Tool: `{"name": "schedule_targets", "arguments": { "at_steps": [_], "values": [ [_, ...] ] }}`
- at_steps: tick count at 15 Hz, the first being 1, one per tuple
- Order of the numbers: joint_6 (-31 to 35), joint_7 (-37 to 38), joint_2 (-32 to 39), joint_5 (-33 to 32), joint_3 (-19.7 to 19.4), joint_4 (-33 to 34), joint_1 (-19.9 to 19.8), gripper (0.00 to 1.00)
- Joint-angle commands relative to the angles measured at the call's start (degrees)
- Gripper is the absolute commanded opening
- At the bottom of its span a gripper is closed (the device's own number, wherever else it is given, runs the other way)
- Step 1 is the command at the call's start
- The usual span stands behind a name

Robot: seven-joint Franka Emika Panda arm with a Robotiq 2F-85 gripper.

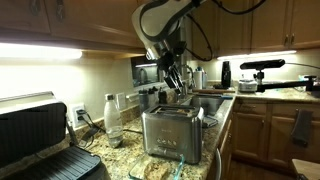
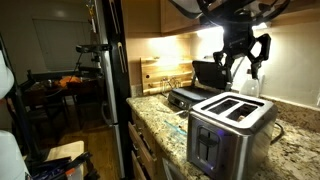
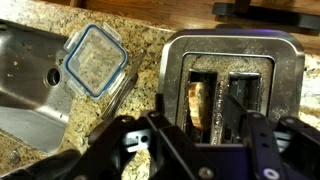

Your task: Put one slice of bread inside the toaster

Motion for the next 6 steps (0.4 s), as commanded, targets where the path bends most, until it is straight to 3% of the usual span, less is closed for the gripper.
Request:
{"name": "schedule_targets", "arguments": {
  "at_steps": [1, 6],
  "values": [
    [-0.1, 0.0, 0.0, 0.0, 0.0, 0.1, 0.0, 0.68],
    [-0.1, 0.0, 0.0, 0.0, 0.0, 0.1, 0.0, 0.69]
  ]
}}
